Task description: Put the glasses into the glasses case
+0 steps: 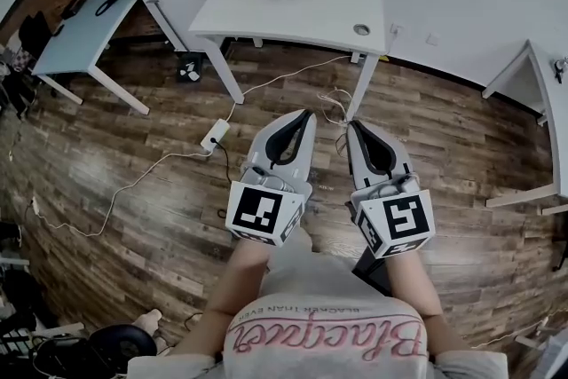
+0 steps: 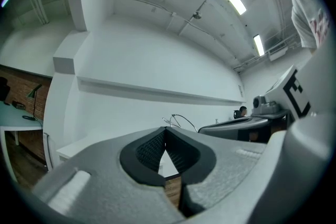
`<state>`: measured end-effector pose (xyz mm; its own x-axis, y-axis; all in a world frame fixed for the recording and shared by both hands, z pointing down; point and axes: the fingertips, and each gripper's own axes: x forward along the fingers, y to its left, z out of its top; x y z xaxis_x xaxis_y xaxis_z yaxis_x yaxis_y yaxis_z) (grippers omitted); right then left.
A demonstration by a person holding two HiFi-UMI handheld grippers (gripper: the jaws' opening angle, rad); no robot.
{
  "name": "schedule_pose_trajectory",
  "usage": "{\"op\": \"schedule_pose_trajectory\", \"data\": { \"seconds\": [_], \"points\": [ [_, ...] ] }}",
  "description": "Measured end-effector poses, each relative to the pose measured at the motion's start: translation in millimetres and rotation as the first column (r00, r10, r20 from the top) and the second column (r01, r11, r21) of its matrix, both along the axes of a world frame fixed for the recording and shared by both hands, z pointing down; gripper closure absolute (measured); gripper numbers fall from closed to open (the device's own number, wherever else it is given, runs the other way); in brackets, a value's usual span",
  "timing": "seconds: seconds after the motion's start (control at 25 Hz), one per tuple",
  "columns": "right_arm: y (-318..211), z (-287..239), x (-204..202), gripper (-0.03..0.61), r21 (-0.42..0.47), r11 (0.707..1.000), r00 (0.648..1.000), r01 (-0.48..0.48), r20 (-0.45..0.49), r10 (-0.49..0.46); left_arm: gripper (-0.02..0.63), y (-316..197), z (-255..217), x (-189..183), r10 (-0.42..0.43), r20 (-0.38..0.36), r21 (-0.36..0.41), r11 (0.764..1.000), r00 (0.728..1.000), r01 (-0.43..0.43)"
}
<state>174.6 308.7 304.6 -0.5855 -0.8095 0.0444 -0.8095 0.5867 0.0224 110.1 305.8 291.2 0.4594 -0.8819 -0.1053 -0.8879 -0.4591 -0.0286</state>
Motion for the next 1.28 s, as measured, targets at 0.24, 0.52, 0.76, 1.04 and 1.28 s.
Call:
{"op": "schedule_pose_trajectory", "data": {
  "seconds": [0.24, 0.52, 0.76, 1.04, 1.28],
  "points": [
    [-40.4, 1.5, -46.0, 0.565, -0.010, 1.000, 1.000, 0.026, -0.010, -0.026, 0.607, -43.0, 3.3, -44.1, -0.009, 0.000, -0.015, 1.000, 1.000, 0.009],
    [-87.3, 1.3, -77.9, 0.565, -0.017, 1.000, 1.000, -0.010, 0.008, 0.010, 0.607, -85.8, 3.8, -74.6, 0.027, 0.027, -0.016, 1.000, 0.999, -0.026],
    [-110.0, 5.5, -102.3, 0.565, -0.027, 1.000, 1.000, -0.016, 0.012, 0.016, 0.607, -107.0, 8.3, -96.8, 0.043, 0.036, -0.024, 0.999, 0.998, -0.042],
    [-127.8, 9.7, -116.5, 0.565, -0.040, 0.999, 1.000, -0.018, -0.003, 0.017, 0.607, -125.9, 10.7, -117.2, 0.030, 0.017, -0.030, 0.999, 0.999, -0.030],
    [-148.3, 10.1, -122.9, 0.565, -0.047, 0.999, 1.000, -0.009, -0.003, 0.009, 0.607, -144.9, 10.1, -128.4, 0.008, 0.006, -0.028, 1.000, 1.000, -0.008]
  ]
}}
